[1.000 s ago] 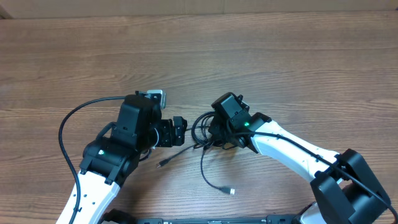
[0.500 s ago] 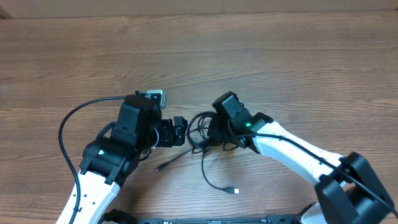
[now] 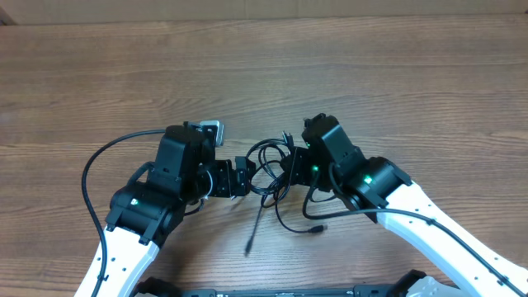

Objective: Untangle cables

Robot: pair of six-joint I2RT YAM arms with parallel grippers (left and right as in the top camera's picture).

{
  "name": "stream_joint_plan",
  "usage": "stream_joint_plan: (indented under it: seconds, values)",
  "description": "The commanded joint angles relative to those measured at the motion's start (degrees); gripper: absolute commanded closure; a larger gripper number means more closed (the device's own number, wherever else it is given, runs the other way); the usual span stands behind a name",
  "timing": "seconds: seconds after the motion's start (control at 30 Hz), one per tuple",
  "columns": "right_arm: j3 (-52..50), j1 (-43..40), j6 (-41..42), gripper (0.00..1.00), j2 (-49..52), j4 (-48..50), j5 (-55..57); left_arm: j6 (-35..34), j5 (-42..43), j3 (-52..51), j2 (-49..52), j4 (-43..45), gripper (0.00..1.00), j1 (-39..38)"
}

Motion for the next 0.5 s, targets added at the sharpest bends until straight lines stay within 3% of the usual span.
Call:
stream_joint_plan:
  seconds: [0.0,0.47]
  values:
    - [1.9,0.98,-2.4,0.96,-2.03,0.37,-1.38,-2.95,3.45,0.44,0.46,0.28,0.06,-0.37]
    - [1.9,6.93,-4.55,0.96,-2.1,5.68,-1.81,-17.68,4.15,0.44,0.46,0.11,0.26,-0.39]
